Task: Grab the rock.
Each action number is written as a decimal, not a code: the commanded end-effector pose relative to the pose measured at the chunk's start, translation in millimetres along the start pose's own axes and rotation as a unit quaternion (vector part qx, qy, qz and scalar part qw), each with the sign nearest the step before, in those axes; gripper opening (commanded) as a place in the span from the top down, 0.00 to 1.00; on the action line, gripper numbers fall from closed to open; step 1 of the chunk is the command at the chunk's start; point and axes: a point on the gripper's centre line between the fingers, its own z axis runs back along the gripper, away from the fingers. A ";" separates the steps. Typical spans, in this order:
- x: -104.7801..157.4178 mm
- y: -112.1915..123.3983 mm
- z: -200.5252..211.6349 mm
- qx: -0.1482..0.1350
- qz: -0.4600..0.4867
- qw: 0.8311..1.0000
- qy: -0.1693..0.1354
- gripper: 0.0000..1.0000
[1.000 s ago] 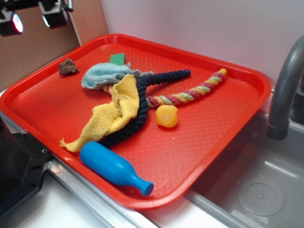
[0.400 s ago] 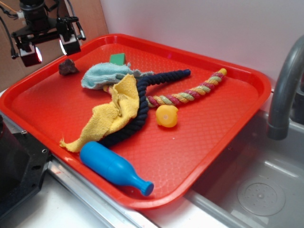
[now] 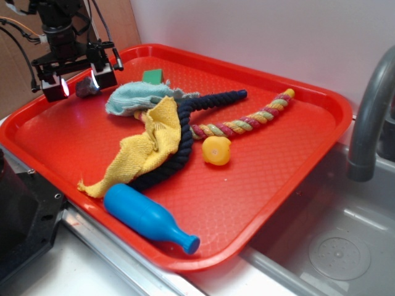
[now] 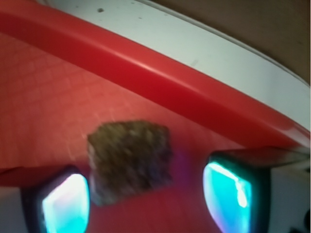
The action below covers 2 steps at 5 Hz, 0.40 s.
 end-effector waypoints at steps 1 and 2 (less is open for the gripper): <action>7.9 15.1 -6.3 -0.016 -0.025 1.000 0.002 0.00; 14.5 12.7 -8.2 -0.030 -0.057 0.998 0.008 0.00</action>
